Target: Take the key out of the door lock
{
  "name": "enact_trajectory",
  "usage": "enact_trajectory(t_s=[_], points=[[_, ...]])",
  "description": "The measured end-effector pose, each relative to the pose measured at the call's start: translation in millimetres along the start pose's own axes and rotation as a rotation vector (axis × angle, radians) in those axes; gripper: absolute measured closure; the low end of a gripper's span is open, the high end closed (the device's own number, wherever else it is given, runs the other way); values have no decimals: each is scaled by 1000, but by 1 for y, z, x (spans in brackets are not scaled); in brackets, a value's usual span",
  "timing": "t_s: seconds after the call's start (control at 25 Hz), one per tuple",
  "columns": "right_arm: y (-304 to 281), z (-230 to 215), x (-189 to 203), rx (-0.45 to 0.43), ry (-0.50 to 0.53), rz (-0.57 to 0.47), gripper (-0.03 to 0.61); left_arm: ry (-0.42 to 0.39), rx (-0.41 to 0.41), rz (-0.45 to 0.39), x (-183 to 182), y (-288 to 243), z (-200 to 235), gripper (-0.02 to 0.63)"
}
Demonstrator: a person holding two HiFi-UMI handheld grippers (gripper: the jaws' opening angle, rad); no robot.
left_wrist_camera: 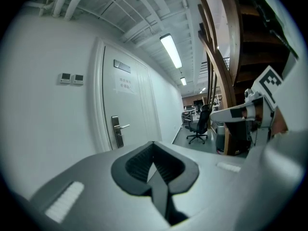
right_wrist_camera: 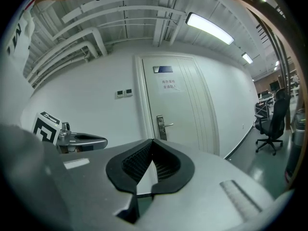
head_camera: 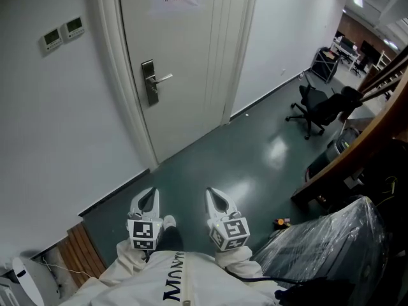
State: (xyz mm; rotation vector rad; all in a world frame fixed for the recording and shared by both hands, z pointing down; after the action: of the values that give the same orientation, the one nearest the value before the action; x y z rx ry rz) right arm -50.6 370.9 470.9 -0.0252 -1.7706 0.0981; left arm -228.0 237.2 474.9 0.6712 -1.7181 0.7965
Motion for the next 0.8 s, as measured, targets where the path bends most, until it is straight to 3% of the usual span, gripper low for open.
enact_trajectory(t_s=[0.8], points=[[-176, -41, -14, 20, -5, 55, 583, 13, 51, 31, 2, -156, 99, 614]])
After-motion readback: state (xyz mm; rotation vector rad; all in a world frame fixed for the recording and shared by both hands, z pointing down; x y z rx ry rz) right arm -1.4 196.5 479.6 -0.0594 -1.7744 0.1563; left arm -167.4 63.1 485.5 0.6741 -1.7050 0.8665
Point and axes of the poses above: the fingertips, and each gripper's own axes: y backward along the fingers, z to its left, x out of its underside, the point moved 7 cm from there along y, backward along the fingers, and after that the axes turned 4 degrees about -x, right-handed, at the moved point
